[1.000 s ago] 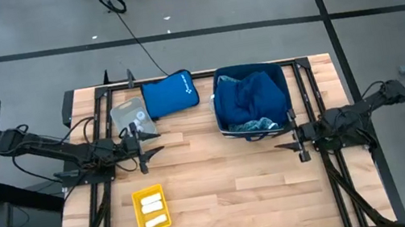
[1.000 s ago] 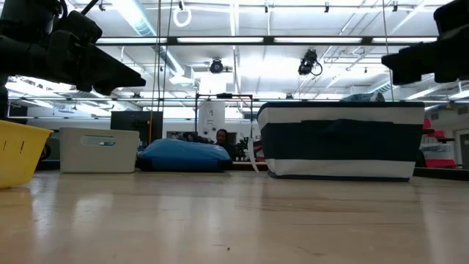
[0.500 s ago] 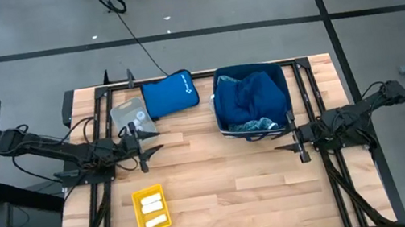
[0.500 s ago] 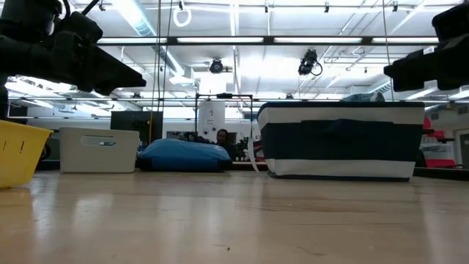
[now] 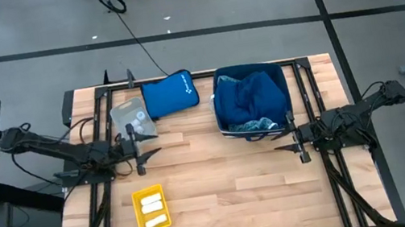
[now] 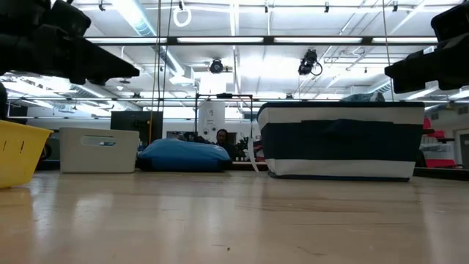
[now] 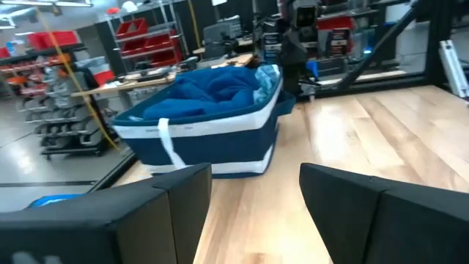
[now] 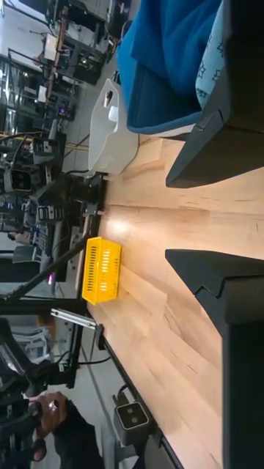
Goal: Pick & place medical supplies in basket/bin
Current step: Return to Home Position
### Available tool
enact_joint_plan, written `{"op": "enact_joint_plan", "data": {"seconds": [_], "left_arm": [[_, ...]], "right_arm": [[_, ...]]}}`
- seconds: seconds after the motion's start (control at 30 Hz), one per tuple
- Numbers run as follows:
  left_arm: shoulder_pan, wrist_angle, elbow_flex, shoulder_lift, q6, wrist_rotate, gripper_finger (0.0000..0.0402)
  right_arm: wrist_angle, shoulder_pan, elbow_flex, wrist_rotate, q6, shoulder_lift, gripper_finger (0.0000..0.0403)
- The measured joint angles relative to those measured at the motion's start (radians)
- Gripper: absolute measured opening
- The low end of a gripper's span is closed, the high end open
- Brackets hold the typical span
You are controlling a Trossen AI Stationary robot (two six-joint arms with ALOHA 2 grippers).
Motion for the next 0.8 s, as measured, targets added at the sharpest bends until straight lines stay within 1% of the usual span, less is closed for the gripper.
{"op": "enact_joint_plan", "data": {"seconds": [0.07, 0.2, 0.37, 0.4, 0.5, 0.67, 0.73, 0.8], "left_arm": [[-0.026, -0.045, 0.000, -0.042, -0.001, -0.040, 0.0213], [-0.079, -0.165, 0.000, -0.143, -0.007, -0.070, 0.0212], [-0.144, -0.324, 0.000, -0.284, -0.060, -0.072, 0.0203], [-0.157, -0.346, 0.000, -0.309, -0.066, -0.062, 0.0200], [-0.185, -0.374, 0.000, -0.381, -0.068, 0.016, 0.0193], [-0.191, -0.340, -0.005, -0.469, -0.010, 0.136, 0.0185], [-0.181, -0.328, -0.006, -0.491, 0.022, 0.162, 0.0183], [-0.163, -0.326, -0.006, -0.505, 0.045, 0.164, 0.0182]], "right_arm": [[-0.001, 0.000, 0.000, -0.003, 0.000, 0.000, 0.0156], [-0.001, 0.000, 0.000, -0.004, 0.000, 0.000, 0.0156], [-0.002, 0.000, 0.000, -0.004, 0.000, 0.000, 0.0156], [-0.002, 0.000, 0.000, -0.004, 0.000, 0.000, 0.0156], [-0.002, 0.000, 0.000, -0.005, 0.000, 0.000, 0.0156], [-0.001, 0.000, 0.000, -0.005, 0.000, 0.000, 0.0156], [-0.001, 0.000, 0.000, -0.006, 0.000, 0.000, 0.0156], [-0.001, 0.000, 0.000, -0.006, 0.005, 0.000, 0.0156]]}}
